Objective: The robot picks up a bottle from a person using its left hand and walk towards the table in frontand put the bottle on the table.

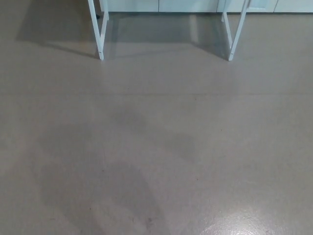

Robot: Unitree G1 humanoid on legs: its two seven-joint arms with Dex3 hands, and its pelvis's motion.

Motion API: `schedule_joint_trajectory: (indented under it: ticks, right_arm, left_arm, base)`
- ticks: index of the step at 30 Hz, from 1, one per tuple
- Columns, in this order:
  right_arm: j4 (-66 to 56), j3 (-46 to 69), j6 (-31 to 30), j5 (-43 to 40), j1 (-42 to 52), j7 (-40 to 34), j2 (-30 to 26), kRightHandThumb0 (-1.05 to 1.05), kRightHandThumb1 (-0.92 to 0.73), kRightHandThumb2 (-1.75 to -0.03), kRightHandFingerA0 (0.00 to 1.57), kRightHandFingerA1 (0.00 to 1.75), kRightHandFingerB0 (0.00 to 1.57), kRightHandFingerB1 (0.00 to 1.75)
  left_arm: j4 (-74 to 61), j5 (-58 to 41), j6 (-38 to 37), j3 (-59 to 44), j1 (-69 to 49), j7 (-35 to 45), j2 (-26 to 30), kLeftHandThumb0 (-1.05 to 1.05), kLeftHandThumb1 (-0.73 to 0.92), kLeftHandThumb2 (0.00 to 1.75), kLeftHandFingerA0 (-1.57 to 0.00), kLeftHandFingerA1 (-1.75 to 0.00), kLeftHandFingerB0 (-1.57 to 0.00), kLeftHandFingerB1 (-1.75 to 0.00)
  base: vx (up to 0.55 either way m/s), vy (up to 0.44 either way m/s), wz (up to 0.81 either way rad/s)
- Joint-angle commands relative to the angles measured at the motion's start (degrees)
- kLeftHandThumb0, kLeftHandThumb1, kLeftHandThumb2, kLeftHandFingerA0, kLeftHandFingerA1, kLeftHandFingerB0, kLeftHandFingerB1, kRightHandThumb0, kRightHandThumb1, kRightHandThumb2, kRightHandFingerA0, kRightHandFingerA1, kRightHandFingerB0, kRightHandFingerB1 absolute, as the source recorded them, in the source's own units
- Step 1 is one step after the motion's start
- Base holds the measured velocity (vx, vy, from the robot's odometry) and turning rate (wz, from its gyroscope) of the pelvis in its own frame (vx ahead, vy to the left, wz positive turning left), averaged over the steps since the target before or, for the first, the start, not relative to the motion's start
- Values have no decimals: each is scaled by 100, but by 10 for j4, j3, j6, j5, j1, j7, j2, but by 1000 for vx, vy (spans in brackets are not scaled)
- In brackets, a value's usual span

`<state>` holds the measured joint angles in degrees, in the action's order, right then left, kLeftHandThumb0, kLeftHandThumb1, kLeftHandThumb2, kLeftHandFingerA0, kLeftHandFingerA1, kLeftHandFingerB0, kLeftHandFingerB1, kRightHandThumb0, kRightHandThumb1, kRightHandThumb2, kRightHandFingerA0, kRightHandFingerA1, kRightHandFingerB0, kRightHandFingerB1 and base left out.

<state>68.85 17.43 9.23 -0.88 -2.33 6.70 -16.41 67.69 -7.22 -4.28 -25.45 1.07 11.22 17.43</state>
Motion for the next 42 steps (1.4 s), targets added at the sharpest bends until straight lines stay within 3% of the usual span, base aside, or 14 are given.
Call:
schedule_joint_trajectory:
  ticks: [1, 16, 18, 19, 21, 22, 23, 24, 29, 30, 33, 36, 38, 42]
  right_arm:
    - [15, 4, 31, -15, 4, 11, -12, -20, -61, -58, 48, 43, 34, 34]
    - [22, -9, 31, -11, 0, 1, -15, -21, -60, -58, 48, 43, 35, 34]
    - [23, -10, 31, -11, 0, 3, -14, -21, -61, -58, 54, 45, 36, 34]
    - [23, -12, 34, -10, 0, 3, -13, -21, -60, -57, 48, 43, 35, 35]
    - [25, -14, 39, -10, 4, 5, -12, -22, -60, -57, 50, 43, 36, 35]
    - [25, -19, 38, -6, 4, 2, -13, -22, -61, -58, 52, 44, 35, 35]
    - [26, -21, 37, -4, 4, 0, -13, -22, -61, -58, 52, 44, 35, 35]
    - [25, -18, 32, -9, 0, -2, -11, -20, -62, -58, 56, 45, 34, 35]
    - [26, -25, 32, -3, -3, -7, -12, -22, -64, -59, 55, 45, 36, 35]
    - [26, -27, 33, -2, -3, -8, -12, -22, -65, -59, 55, 45, 36, 35]
    - [27, -32, 34, 3, -5, -14, -12, -23, -64, -58, 57, 47, 34, 35]
    - [27, -34, 35, 2, -5, -15, -12, -23, -64, -58, 57, 47, 34, 35]
    - [28, -34, 35, 0, -7, -12, -10, -20, -63, -58, 52, 44, 36, 35]
    - [27, -41, 30, 6, -12, -23, -10, -21, -63, -58, 52, 43, 36, 34]
  left_arm:
    - [11, -16, -27, -2, -6, 17, 15, -9, 74, 62, -47, -40, -39, -34]
    - [20, -14, -36, 9, -2, 10, 16, -18, 70, 61, -51, -43, -39, -34]
    - [16, -13, -36, 11, -4, 8, 17, -20, 67, 60, -53, -42, -38, -33]
    - [5, -15, -45, 14, -8, 20, 16, -26, 64, 60, -62, -43, -34, -33]
    - [-21, -20, -69, 16, -22, 44, 10, -29, 58, 58, -59, -43, -30, -31]
    - [-49, -20, -100, 23, -34, 67, 4, -35, 53, 56, -40, -37, -26, -30]
    - [-62, -21, -112, 26, -40, 77, 1, -35, 53, 56, -40, -37, -26, -30]
    - [-144, -26, -146, 41, -61, 109, -10, -23, 36, 90, -11, -52, -10, -51]
    - [-353, -39, -160, 87, -127, 171, -17, -31, 28, 86, 0, -48, 0, -48]
    - [-409, -31, -165, 106, -143, 182, -8, -65, 40, 71, -7, -36, -3, -27]
    - [-545, -23, -168, 145, -175, 202, 10, -68, 43, 73, -12, -23, -11, -14]
    - [-569, -24, -156, 150, -183, 199, 12, -68, 43, 73, -12, -23, -11, -14]
    - [-732, -39, -103, 189, -189, 208, 26, -56, 37, 73, -6, -22, -5, -14]
    - [-849, -30, -38, 229, -174, 208, 47, -55, 34, 75, 0, -25, 0, -17]
  base:
    - [0, 0, 0]
    - [0, 0, 0]
    - [0, 0, 0]
    - [0, 0, 0]
    - [0, 0, 0]
    - [0, 0, 0]
    - [0, 0, 0]
    - [0, 0, 0]
    - [0, 0, 0]
    - [0, 0, 0]
    - [0, 0, 0]
    - [0, 0, 0]
    - [0, 0, 0]
    - [0, 0, 0]
